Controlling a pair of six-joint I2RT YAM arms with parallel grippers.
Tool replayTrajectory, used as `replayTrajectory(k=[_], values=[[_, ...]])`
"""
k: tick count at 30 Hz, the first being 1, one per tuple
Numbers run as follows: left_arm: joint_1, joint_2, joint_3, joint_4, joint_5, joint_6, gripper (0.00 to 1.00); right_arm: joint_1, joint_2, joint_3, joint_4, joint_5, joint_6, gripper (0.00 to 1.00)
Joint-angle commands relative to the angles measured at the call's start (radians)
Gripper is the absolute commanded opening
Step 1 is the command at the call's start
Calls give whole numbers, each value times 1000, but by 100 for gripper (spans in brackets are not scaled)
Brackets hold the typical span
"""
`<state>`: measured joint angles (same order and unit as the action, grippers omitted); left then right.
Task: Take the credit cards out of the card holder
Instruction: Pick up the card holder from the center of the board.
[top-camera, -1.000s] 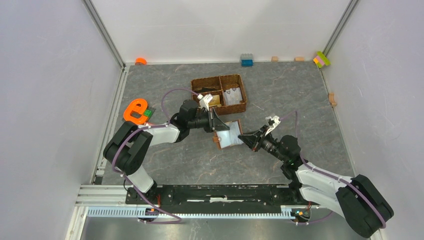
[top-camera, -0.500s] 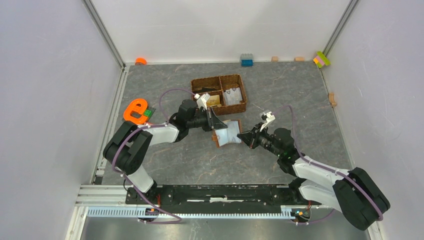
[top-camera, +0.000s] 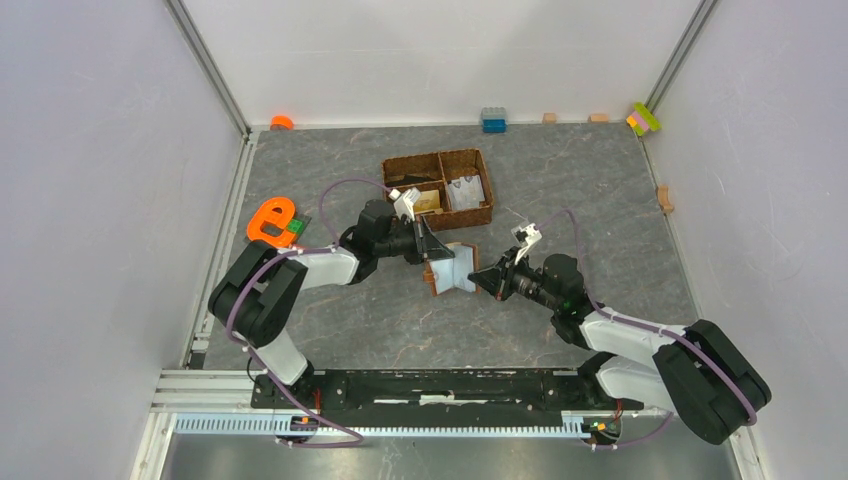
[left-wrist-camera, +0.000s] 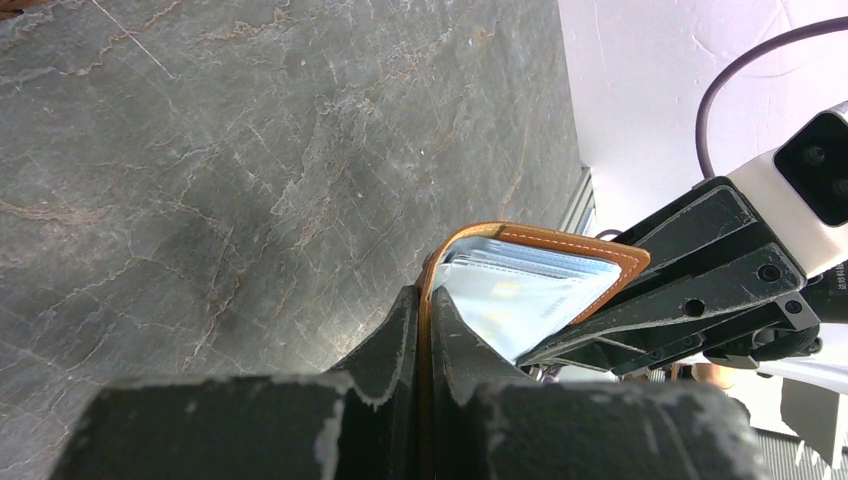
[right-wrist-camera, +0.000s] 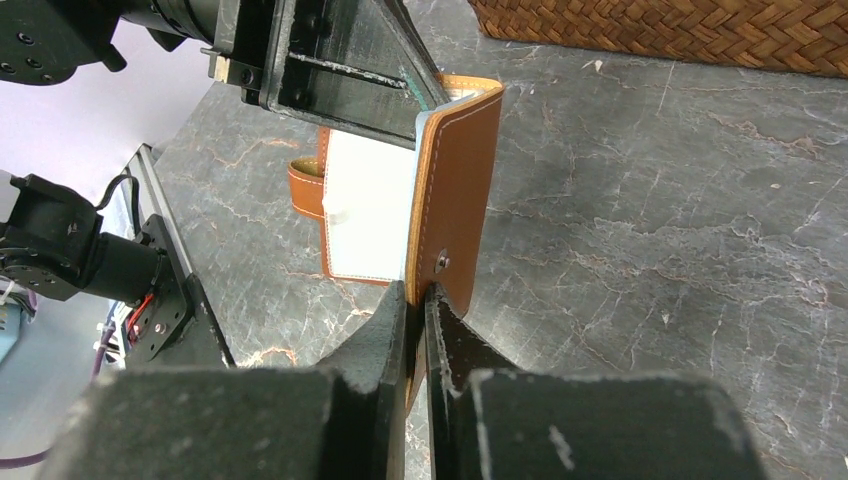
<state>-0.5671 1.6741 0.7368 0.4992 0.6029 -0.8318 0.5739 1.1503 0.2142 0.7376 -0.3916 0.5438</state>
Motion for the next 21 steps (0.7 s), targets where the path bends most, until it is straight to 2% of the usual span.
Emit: replayTrajectory(k=[1, 12, 21], values=[[-14, -2, 18, 50, 47, -12, 2, 12, -18, 14, 55, -40, 1, 0], [-19, 28, 33, 52, 64, -25, 2, 23, -18, 2, 131, -91, 11, 0], [-29, 105, 94, -82, 32, 5, 5, 32, 23, 62, -51, 19, -31, 0]])
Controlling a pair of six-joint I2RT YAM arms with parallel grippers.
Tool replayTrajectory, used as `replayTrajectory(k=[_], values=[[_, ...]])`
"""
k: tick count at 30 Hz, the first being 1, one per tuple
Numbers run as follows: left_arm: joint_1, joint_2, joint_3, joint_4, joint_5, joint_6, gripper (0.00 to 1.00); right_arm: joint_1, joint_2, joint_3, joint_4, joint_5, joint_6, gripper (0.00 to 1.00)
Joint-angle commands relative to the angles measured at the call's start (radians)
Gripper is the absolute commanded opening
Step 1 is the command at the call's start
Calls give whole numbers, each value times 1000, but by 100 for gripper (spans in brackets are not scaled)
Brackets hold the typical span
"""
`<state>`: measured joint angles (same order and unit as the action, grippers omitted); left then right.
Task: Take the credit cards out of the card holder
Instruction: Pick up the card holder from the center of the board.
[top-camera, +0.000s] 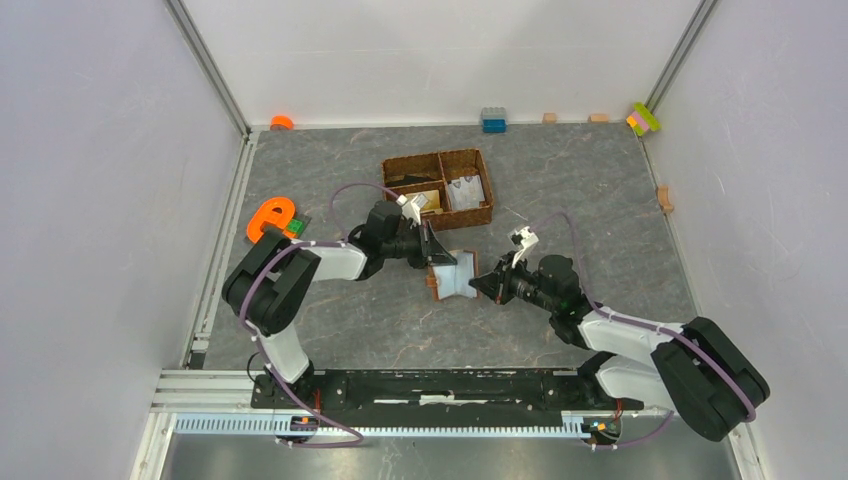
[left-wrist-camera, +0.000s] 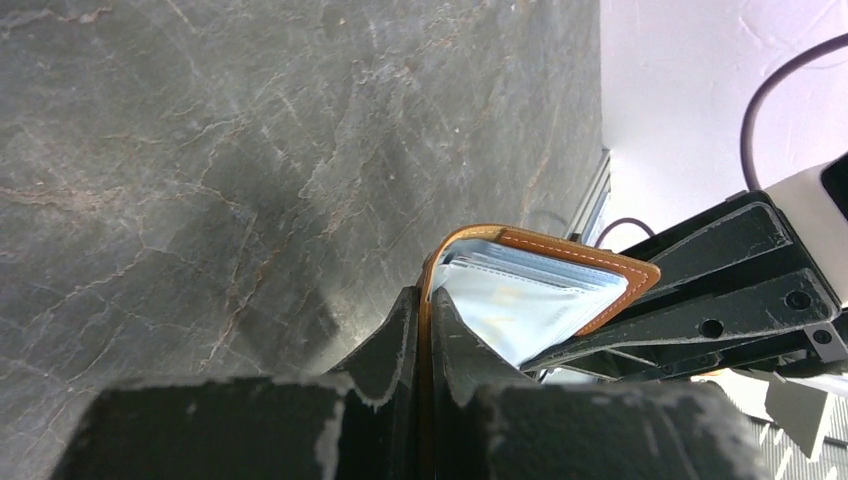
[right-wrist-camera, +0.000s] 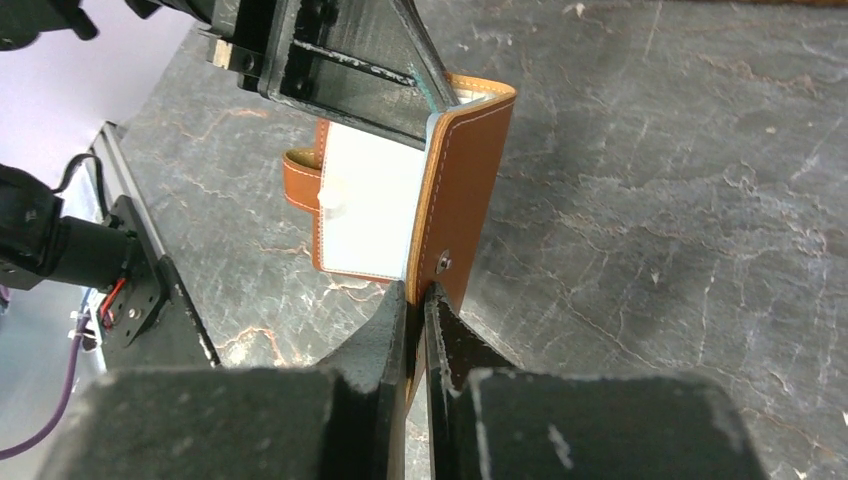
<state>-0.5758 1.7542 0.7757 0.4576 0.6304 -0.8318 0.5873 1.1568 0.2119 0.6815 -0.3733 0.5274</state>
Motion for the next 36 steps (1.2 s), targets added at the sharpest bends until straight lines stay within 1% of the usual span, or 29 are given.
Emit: replayTrajectory(k=[1, 3, 6, 9, 12, 17, 20, 22, 24, 30, 31, 34, 35, 36], values=[[-20, 28, 58, -44, 1, 6, 5, 19, 26, 75, -30, 16, -24, 0], [-24, 37, 68, -77, -12, 18, 5, 19, 45, 95, -67, 30, -35, 1], [-30, 55, 92, -146, -63, 54, 6, 19, 69, 99, -54, 10, -31, 0], [-34, 72, 106, -195, -116, 70, 10, 18, 63, 105, -101, 51, -39, 0], [-34, 75, 127, -250, -134, 87, 20, 16, 52, 115, -159, 124, -40, 0], [-33, 62, 132, -275, -142, 99, 33, -2, 44, 115, -202, 165, -24, 0], [-32, 53, 134, -286, -136, 101, 49, -14, 37, 112, -212, 173, -16, 0], [-32, 42, 131, -287, -136, 104, 52, -19, 32, 107, -211, 174, -13, 0], [-32, 34, 131, -295, -139, 109, 52, -23, 27, 104, -214, 176, -11, 0], [-32, 51, 150, -331, -133, 117, 35, -38, 19, 100, -222, 181, -4, 0], [-32, 58, 155, -337, -129, 116, 31, -40, 18, 101, -224, 182, -4, 0], [-32, 78, 169, -352, -127, 121, 14, -40, 18, 106, -232, 179, -16, 0], [-32, 83, 169, -354, -132, 124, 10, -40, 21, 114, -247, 176, -25, 1], [-33, 86, 170, -355, -138, 127, 7, -40, 27, 124, -264, 184, -33, 4]])
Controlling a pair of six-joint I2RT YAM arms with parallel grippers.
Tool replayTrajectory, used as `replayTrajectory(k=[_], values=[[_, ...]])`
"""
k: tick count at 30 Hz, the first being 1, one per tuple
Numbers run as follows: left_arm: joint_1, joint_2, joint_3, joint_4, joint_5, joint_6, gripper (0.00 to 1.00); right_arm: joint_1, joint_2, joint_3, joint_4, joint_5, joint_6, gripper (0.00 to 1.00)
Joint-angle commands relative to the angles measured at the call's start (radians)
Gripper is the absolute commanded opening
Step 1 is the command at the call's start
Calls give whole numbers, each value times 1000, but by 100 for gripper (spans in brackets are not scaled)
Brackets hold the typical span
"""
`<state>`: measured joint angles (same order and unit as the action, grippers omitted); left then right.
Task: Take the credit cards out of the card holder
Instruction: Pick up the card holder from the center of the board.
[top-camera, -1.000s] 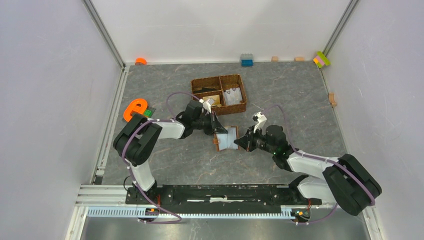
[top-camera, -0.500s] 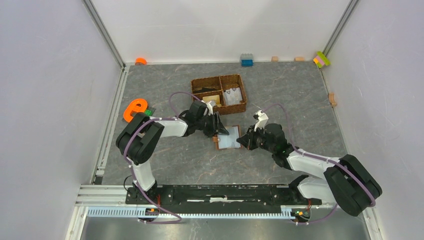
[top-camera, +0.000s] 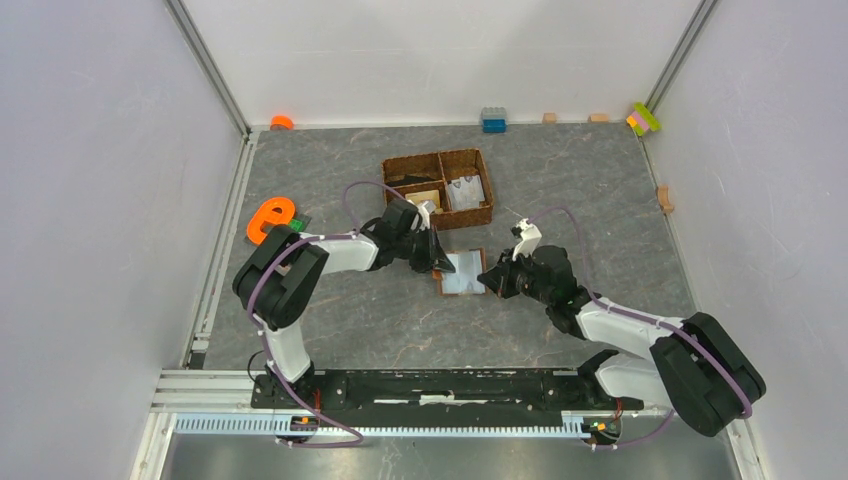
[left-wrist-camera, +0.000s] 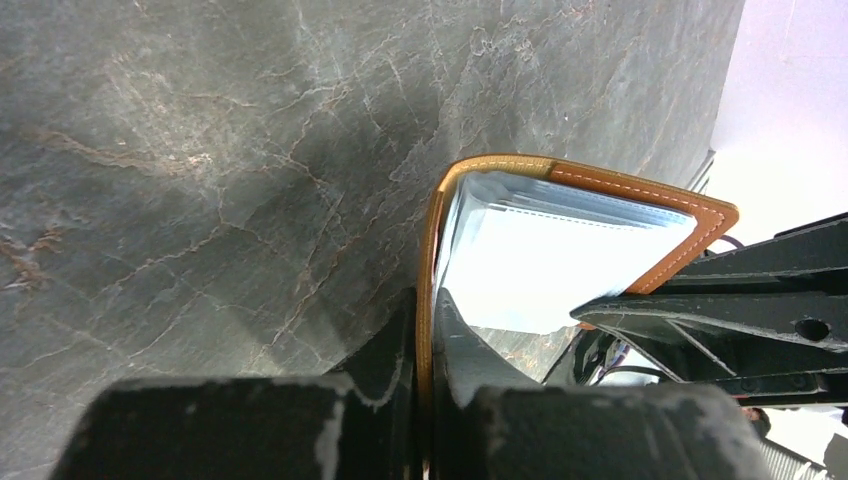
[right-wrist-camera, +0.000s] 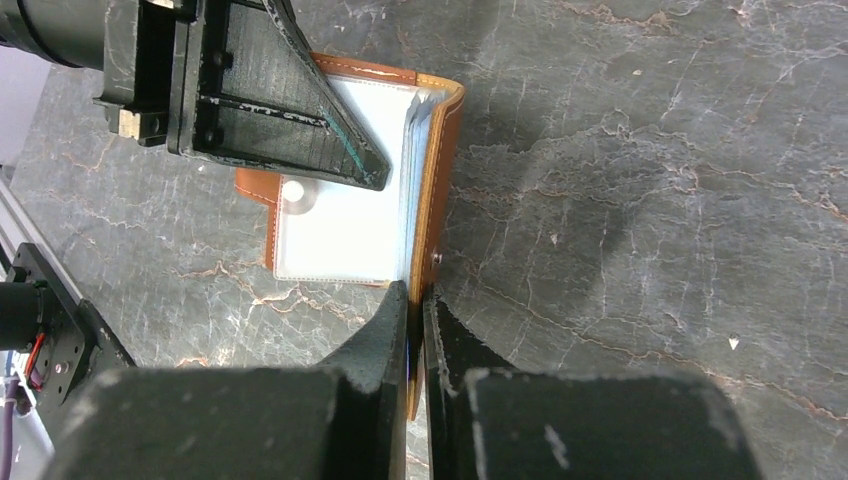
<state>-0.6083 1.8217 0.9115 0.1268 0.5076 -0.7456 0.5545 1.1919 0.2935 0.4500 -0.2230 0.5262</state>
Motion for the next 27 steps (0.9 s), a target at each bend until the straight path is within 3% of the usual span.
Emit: replayTrajectory(k=[1, 16, 27], values=[[-1, 22, 36, -25, -21, 42, 5, -7, -4, 48, -43, 37, -35, 6], [-24, 93, 98, -102, -79, 87, 2, 2, 87, 97, -91, 23, -61, 24], [-25, 102, 110, -115, -78, 94, 2, 18, 100, 77, 3, -83, -36, 32]])
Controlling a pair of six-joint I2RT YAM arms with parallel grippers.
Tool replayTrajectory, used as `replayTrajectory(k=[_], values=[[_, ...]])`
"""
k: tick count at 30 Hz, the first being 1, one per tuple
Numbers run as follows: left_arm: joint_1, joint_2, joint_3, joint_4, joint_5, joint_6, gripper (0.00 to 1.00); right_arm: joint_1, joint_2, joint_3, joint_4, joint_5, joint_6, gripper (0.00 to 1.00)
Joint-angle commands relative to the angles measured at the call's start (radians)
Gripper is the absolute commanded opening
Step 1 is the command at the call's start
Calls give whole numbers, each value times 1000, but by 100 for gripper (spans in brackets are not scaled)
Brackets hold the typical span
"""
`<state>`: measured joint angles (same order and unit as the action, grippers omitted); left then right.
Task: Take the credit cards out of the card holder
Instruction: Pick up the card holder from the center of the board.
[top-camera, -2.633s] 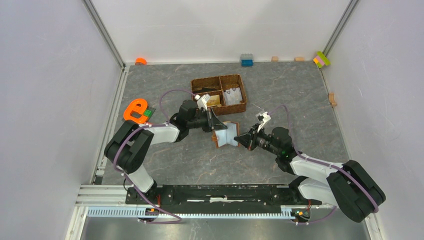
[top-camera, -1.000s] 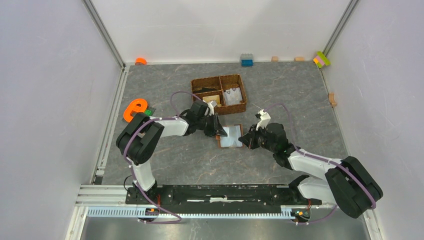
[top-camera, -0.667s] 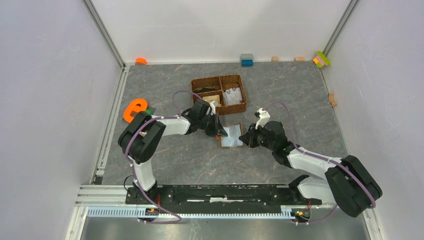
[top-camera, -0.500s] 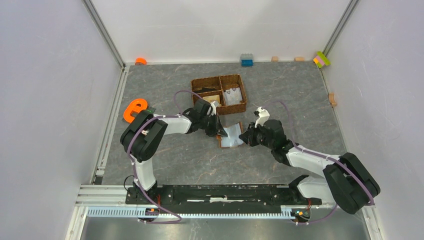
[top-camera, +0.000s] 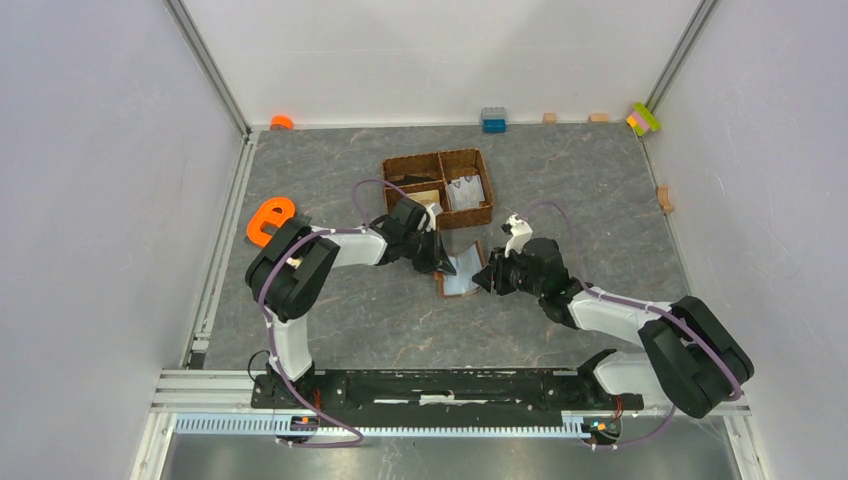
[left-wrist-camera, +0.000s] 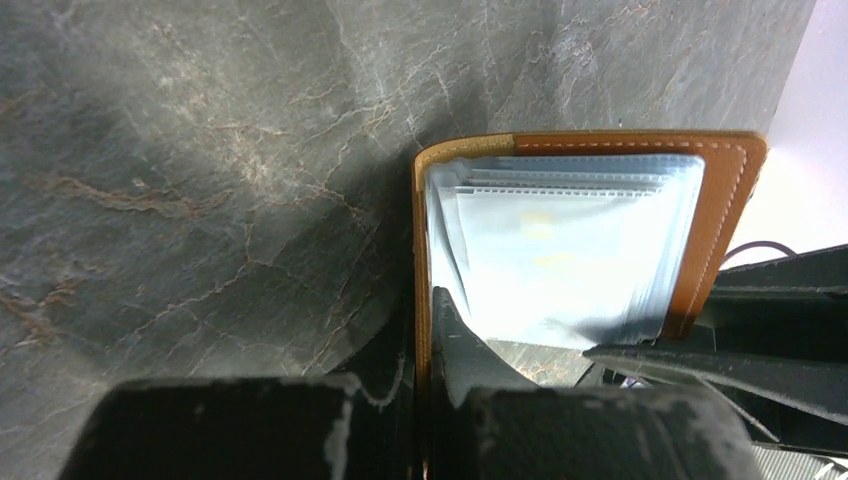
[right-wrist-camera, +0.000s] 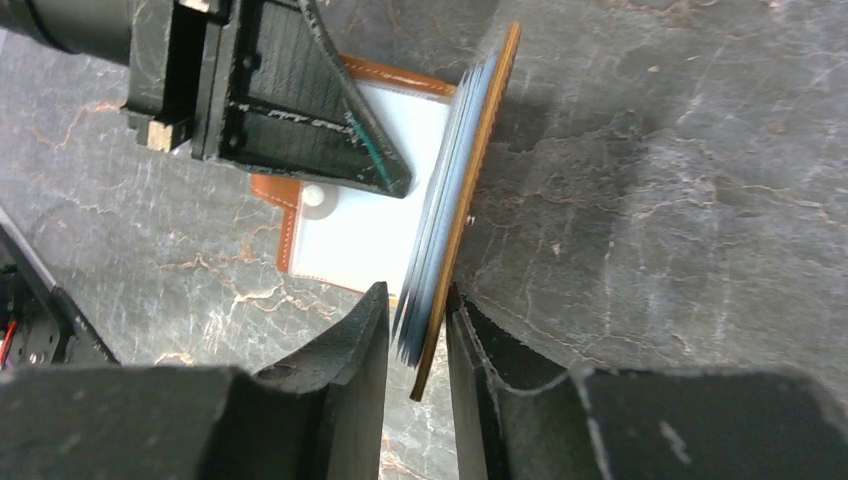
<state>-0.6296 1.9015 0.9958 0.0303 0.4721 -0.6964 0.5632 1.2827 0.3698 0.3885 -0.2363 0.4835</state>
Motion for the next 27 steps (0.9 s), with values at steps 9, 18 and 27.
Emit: replayTrajectory(k=[9, 18, 27], values=[[-6, 25, 30, -24, -43, 49, 2, 9, -23, -35, 160, -128, 32, 38], [-7, 27, 33, -25, -38, 49, 2, 9, -70, -47, 129, -53, 23, 35], [-12, 27, 36, -26, -35, 49, 2, 9, -37, -12, 59, -21, 0, 25]])
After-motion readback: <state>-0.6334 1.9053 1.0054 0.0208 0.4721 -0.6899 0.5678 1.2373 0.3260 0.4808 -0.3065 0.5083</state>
